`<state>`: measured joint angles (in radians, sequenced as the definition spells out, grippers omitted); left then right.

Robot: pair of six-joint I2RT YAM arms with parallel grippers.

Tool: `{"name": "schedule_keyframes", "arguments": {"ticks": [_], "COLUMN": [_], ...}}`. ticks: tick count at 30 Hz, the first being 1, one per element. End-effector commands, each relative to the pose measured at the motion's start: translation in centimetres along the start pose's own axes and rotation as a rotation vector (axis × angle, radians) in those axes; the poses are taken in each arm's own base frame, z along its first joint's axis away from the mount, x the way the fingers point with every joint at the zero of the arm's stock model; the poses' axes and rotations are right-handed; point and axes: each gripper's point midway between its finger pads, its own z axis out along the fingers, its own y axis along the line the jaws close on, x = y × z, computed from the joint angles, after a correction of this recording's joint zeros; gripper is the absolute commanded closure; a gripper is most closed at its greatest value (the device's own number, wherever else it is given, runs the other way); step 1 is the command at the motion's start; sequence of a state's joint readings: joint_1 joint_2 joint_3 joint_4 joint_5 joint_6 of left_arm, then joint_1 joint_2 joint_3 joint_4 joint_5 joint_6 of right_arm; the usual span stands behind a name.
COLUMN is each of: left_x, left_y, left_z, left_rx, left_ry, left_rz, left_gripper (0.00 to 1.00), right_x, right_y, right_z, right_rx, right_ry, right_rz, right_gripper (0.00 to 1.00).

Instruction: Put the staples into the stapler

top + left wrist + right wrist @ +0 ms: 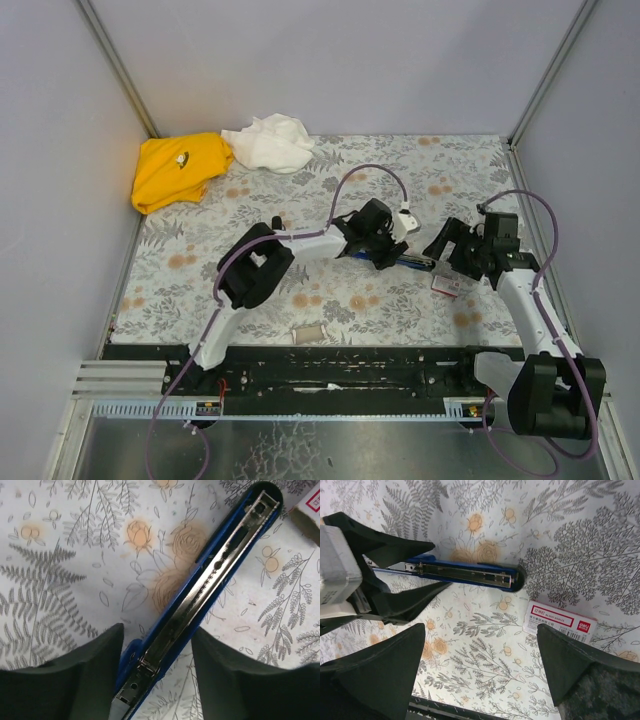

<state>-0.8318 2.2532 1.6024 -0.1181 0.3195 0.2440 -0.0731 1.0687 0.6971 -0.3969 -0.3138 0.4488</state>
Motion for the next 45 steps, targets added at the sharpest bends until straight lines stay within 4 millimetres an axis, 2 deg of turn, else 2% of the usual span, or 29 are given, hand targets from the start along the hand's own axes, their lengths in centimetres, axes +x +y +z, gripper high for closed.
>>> {"name": "schedule_keyframes", "arguments": {"ticks": [1, 8, 12, 22, 27, 35, 37, 39, 43, 45], "left_x": [1.4, 2.0, 2.0, -1.8, -2.6, -3.2, -3.3, -3.5, -3.5, -2.9], "left_y": [-0.3, -2.7, -3.3, -5.2, -6.2, -8.0, -8.4, -8.9, -9.5, -9.4], "left_z": [-1.3, -3.4, -4.5, -8.8, -9.5, -9.3, -9.3, -9.3, -9.3, -9.3], "left_rx": [-0.090, -0.140, -0.165, -0.126, -0.083, -0.040, -0.032, -0.017, 0.007, -0.003], "left_ry": [0.040, 0.008, -0.050, -0.317, -0.363, -0.376, -0.379, -0.386, -0.372, -0.350], "left_rz": [0.002, -0.022, -0.071, -0.206, -0.237, -0.237, -0.239, -0.241, -0.254, -0.264], "left_gripper": [0.52, 0.82, 1.00, 1.00, 1.00, 1.00, 1.00, 1.00, 0.99, 0.78], "right_x": [0.4, 1.3, 1.5, 1.4, 1.8, 2.3, 2.3, 2.3, 2.0, 1.8], "right_y": [0.8, 1.5, 2.0, 4.2, 4.9, 6.2, 6.4, 6.6, 6.9, 6.9], "right_z": [0.2, 1.2, 2.1, 3.6, 4.2, 4.8, 5.0, 5.2, 5.3, 5.3], "right_rx": [-0.057, -0.121, -0.166, -0.323, -0.389, -0.487, -0.499, -0.515, -0.534, -0.525], "right_ry": [0.010, 0.043, 0.053, 0.083, 0.126, 0.177, 0.182, 0.182, 0.175, 0.166], "right_rz": [0.015, 0.065, 0.105, 0.171, 0.182, 0.182, 0.180, 0.177, 0.170, 0.149], "right_gripper": [0.00, 0.00, 0.00, 0.00, 0.01, 0.06, 0.10, 0.18, 0.54, 0.69]}}
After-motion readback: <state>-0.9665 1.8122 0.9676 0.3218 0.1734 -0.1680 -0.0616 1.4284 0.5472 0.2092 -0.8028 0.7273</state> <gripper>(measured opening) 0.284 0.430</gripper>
